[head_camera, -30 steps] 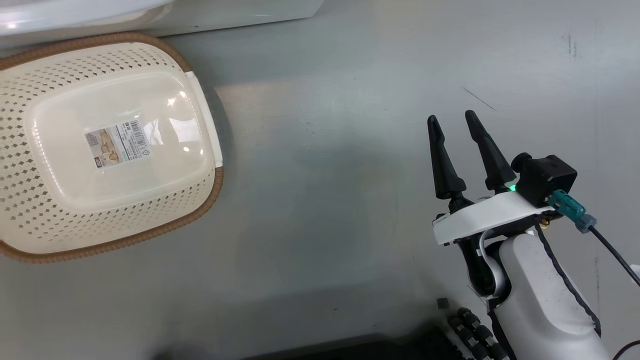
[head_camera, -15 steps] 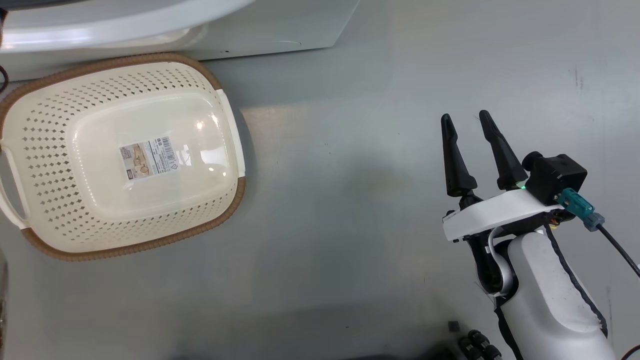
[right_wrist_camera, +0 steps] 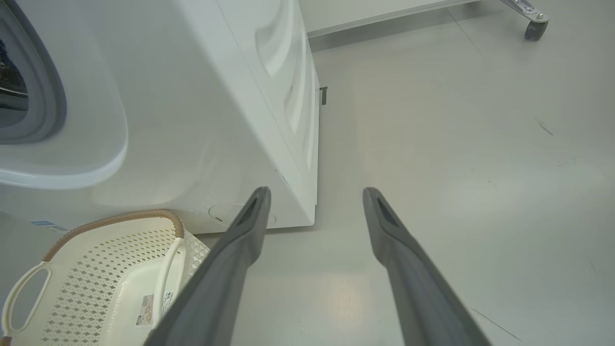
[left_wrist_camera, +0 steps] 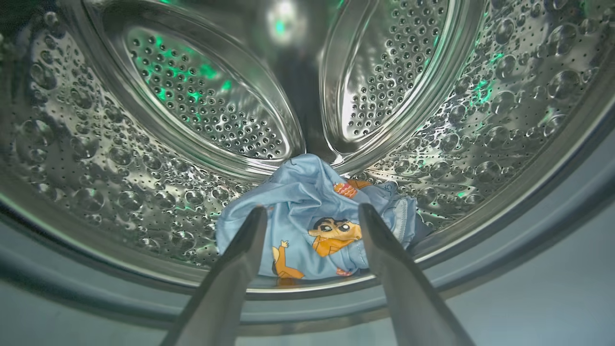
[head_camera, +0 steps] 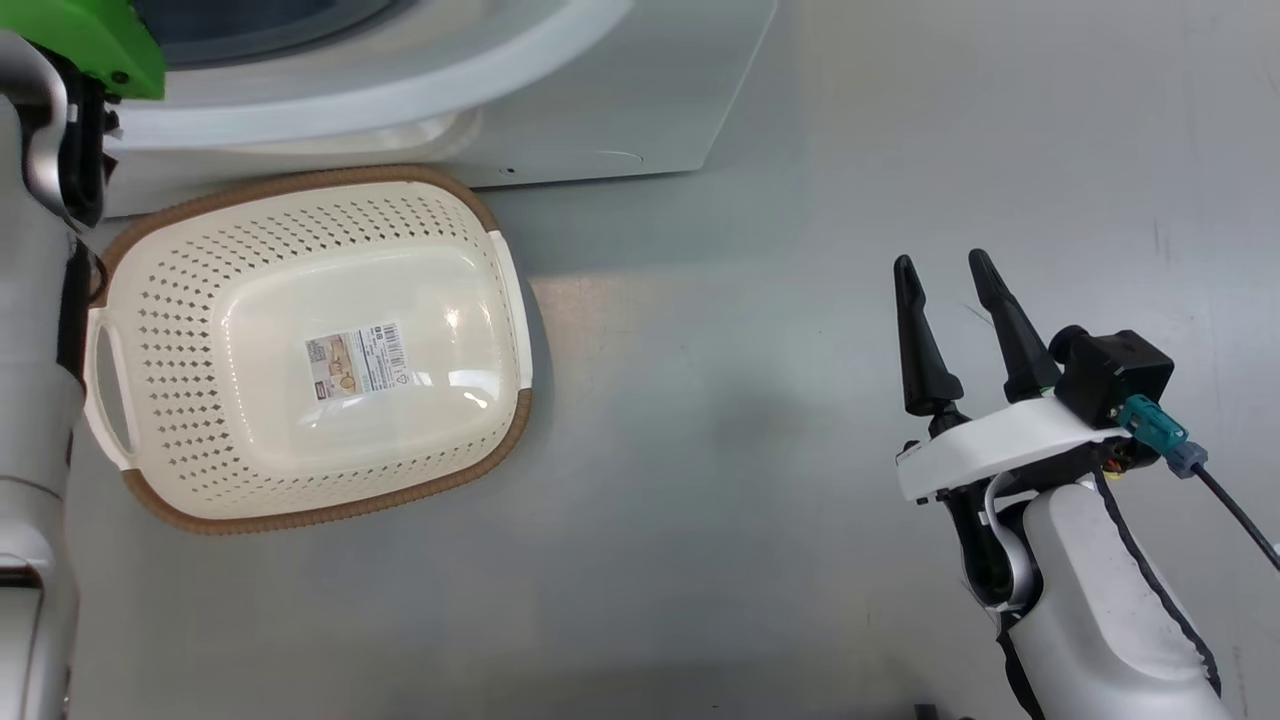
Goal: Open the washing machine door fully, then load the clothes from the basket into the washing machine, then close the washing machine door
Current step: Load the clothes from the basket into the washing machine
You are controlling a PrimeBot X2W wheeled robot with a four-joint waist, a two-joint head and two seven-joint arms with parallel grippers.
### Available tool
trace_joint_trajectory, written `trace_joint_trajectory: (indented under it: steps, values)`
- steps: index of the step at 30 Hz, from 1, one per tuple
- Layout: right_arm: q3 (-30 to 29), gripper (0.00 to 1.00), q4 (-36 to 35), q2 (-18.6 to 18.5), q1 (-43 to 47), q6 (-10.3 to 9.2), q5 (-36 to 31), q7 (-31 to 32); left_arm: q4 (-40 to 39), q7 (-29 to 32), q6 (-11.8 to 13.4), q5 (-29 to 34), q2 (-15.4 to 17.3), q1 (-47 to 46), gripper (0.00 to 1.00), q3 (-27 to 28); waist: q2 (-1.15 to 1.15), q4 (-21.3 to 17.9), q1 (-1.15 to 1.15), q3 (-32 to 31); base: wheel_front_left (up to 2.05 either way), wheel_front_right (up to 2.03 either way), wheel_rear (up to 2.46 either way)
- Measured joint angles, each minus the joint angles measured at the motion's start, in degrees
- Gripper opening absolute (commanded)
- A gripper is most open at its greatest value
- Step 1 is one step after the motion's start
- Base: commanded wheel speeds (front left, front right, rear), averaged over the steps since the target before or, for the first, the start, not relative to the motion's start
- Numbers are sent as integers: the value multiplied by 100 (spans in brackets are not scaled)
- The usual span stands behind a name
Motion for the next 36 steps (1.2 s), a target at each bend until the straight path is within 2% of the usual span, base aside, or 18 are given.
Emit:
trace_joint_trajectory:
  steps: [11, 19, 36]
  values:
    - [-127, 100, 151, 1, 301, 91, -68, 0, -272, -38, 0, -81, -159, 706, 100, 30, 0, 174, 0, -555, 0, 0, 0]
    - [-198, 100, 212, 2, 489, 143, -71, 0, -980, -40, 8, -74, -165, 1214, 100, 264, 0, 291, 0, -965, 0, 0, 0]
    - [-219, 100, 378, 5, 921, 201, -58, 0, -2185, -38, 213, 120, -235, 2745, 100, 555, 0, 436, 0, -1833, 0, 0, 0]
